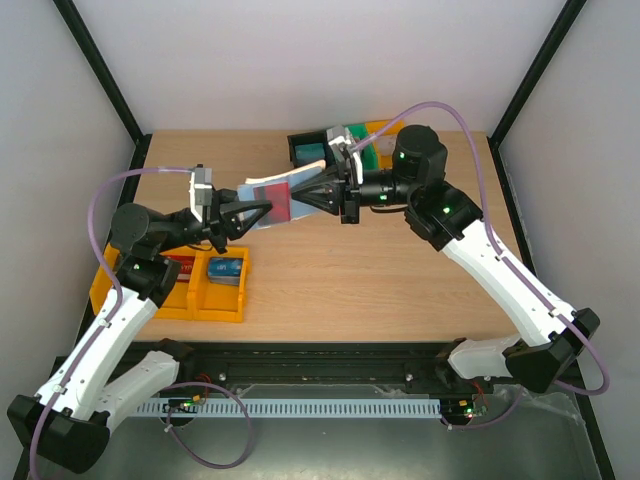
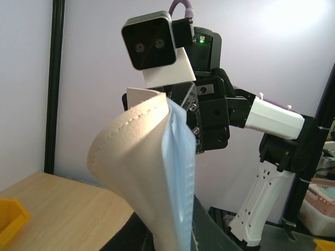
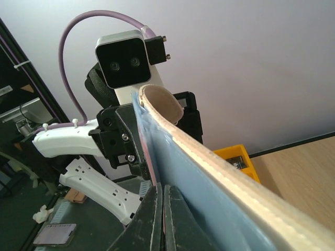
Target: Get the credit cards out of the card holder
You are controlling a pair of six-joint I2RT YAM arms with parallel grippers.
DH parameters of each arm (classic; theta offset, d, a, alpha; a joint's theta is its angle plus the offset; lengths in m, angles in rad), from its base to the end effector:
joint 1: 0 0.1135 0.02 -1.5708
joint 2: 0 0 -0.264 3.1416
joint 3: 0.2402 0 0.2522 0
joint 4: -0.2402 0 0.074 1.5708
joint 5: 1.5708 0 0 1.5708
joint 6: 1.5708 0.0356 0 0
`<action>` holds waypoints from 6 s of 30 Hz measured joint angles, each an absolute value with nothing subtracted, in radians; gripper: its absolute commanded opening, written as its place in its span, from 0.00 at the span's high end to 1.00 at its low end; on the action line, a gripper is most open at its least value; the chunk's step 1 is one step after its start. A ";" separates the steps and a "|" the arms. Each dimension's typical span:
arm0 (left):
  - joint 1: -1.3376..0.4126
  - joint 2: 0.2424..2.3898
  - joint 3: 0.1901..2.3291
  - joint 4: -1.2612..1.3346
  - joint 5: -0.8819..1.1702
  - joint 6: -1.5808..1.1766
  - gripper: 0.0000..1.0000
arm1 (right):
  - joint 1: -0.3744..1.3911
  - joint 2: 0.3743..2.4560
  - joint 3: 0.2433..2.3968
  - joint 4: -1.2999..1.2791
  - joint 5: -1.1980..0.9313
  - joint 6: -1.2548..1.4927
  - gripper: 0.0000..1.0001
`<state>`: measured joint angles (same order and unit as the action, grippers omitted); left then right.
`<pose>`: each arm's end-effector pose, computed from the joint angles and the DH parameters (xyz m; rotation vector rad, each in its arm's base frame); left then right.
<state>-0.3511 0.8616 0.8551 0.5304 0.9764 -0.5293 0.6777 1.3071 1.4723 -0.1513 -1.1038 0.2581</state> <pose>0.1540 -0.0878 0.4192 0.8497 1.1068 -1.2514 0.1927 0.1959 0.4691 -1.2532 1.2978 1.5409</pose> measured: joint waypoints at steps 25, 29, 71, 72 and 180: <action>-0.355 0.857 0.844 0.556 0.946 -0.535 0.98 | 0.710 1.324 1.464 -0.023 -1.133 0.348 0.83; -0.362 0.860 0.838 0.551 0.940 -0.534 0.98 | 0.738 1.332 1.464 -0.028 -1.126 0.337 0.80; -0.334 0.839 0.833 0.503 0.910 -0.506 0.64 | 0.593 1.331 1.396 0.014 -1.153 0.418 0.98; -0.327 0.836 0.833 0.501 0.909 -0.505 0.64 | 0.580 1.329 1.396 0.026 -1.157 0.431 0.98; -0.306 0.833 0.818 0.405 0.829 -0.509 0.98 | 0.643 1.390 1.455 -0.104 -1.071 0.418 0.81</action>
